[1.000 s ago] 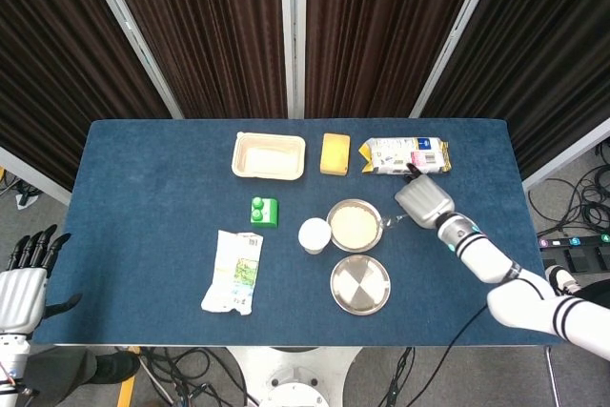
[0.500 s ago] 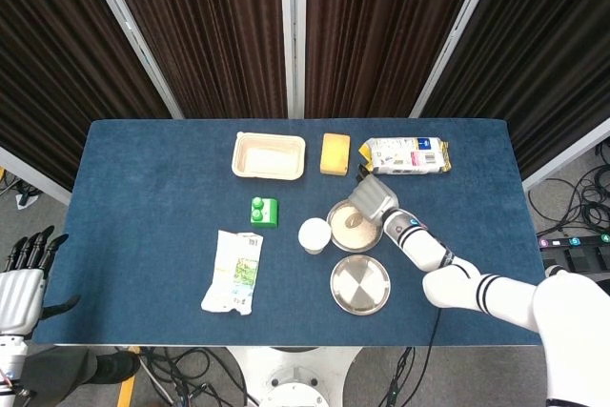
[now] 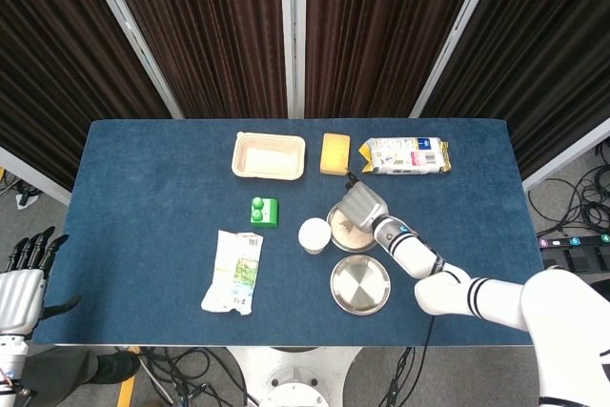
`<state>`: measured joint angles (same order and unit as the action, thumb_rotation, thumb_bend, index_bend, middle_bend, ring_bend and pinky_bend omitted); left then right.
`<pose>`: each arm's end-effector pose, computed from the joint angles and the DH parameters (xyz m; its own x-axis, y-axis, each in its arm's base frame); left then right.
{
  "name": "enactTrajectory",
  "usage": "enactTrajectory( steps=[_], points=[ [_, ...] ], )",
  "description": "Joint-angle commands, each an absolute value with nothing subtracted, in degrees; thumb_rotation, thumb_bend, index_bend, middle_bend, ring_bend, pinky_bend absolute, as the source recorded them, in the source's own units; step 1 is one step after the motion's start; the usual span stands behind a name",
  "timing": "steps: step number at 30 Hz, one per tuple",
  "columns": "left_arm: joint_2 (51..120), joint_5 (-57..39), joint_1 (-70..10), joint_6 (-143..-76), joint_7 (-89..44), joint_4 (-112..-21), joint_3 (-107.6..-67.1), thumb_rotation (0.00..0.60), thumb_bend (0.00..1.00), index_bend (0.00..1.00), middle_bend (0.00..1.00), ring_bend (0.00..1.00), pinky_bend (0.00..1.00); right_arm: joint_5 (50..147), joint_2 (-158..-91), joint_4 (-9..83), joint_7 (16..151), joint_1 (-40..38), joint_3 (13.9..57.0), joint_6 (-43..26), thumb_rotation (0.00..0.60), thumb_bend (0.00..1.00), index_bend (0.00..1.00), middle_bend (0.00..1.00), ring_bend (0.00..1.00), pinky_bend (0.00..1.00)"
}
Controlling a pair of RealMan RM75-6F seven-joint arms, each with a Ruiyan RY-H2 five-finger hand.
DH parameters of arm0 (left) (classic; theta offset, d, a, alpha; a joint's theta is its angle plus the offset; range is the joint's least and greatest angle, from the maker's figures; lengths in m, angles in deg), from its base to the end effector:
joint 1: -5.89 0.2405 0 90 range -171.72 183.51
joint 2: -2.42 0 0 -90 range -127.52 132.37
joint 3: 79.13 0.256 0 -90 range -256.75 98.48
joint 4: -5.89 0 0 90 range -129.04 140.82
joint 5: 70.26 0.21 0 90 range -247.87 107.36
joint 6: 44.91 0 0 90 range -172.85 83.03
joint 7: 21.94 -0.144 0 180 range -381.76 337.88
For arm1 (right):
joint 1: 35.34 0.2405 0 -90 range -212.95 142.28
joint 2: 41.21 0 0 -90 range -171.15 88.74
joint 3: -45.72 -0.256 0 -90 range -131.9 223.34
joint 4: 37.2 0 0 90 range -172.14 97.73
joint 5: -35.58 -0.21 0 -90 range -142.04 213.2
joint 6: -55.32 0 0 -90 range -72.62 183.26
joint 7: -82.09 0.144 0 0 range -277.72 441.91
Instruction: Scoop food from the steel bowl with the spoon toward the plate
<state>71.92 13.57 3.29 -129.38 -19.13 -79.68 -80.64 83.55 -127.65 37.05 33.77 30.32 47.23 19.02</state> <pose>-0.3397 0.1639 0.1372 0.3687 0.0475 0.9283 0.9258 0.0708 -0.3713 -0.1215 -0.4030 -0.0340 0.9551 -0.0878 0.2830 -0.2708 -0.6461 0.7136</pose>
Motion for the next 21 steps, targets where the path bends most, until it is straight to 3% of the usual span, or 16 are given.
enactTrajectory(
  steps=[1,11,21],
  points=[
    [72.0,13.6,3.3,-129.4,-19.1,-79.6,-80.7,0.6,0.03,0.17,0.12,0.02,0.02,84.2,-126.0,38.2,35.8,29.3,47.4,17.9,0.6,0.33,0.62,0.56,0.19,0.05],
    [71.7,14.0,3.2,-129.6,-19.8,-80.3,-80.7,0.6,0.03,0.17,0.12,0.02,0.02,86.1,-122.7,39.2,45.0,25.4,46.4,16.2,0.6,0.33,0.62,0.56,0.19,0.04],
    [71.0,13.9,3.6,-130.0,-20.8,-81.3,-80.6,0.6,0.03,0.17,0.12,0.02,0.02,89.3,-120.9,38.9,55.4,23.6,43.9,19.1,0.6,0.33,0.63,0.56,0.19,0.03]
  ],
)
